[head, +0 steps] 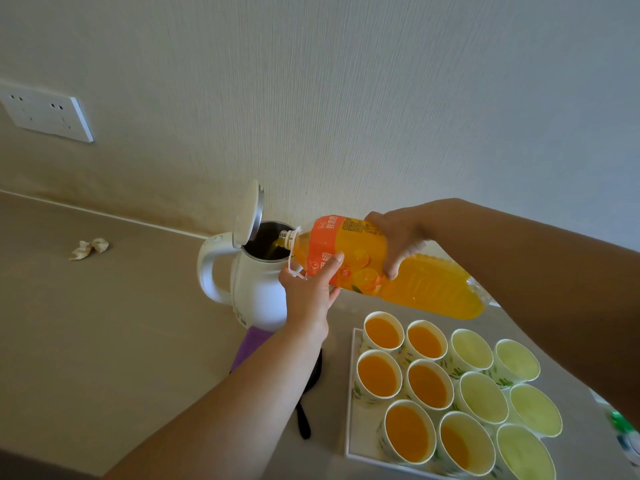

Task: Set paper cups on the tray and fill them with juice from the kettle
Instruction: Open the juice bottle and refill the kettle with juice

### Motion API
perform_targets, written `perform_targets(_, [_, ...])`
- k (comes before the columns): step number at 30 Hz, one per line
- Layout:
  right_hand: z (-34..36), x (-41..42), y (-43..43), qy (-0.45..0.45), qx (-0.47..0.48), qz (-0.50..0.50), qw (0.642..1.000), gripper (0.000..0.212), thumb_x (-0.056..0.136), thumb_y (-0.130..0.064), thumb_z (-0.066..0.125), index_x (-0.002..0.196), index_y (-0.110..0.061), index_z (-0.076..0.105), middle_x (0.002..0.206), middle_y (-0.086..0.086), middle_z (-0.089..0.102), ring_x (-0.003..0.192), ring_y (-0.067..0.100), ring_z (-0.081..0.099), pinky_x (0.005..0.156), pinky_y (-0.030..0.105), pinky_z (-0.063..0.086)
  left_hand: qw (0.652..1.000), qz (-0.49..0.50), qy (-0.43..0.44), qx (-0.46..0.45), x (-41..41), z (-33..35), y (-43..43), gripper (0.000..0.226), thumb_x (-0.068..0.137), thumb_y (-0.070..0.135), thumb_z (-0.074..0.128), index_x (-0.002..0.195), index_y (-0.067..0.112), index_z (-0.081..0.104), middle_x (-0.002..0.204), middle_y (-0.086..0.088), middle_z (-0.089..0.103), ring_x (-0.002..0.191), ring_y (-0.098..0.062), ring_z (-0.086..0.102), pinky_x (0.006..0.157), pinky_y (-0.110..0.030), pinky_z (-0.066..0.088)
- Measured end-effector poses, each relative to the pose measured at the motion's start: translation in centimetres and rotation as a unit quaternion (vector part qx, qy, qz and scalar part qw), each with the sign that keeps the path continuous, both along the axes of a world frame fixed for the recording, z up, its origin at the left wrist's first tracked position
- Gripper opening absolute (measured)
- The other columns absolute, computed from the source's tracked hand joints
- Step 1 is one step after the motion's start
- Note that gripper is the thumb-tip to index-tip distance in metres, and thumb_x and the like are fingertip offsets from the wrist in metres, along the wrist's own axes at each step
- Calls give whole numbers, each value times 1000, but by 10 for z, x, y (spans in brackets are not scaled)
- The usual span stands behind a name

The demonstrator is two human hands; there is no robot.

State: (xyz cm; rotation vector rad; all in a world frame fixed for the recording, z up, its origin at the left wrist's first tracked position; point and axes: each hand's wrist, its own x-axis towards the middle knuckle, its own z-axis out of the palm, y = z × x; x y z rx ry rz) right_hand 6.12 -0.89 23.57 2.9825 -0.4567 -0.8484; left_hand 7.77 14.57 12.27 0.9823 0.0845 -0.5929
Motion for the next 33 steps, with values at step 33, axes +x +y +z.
perform_targets(33, [3, 1, 4, 9, -18, -4, 1000, 103, 61, -40, 85, 140, -22, 22, 122, 4, 51, 110, 26, 51, 95, 44, 47, 1000, -4, 3, 0, 0, 2, 2, 72, 77, 23, 78, 135, 23, 34, 128, -6, 52, 116, -27, 56, 87, -39, 52])
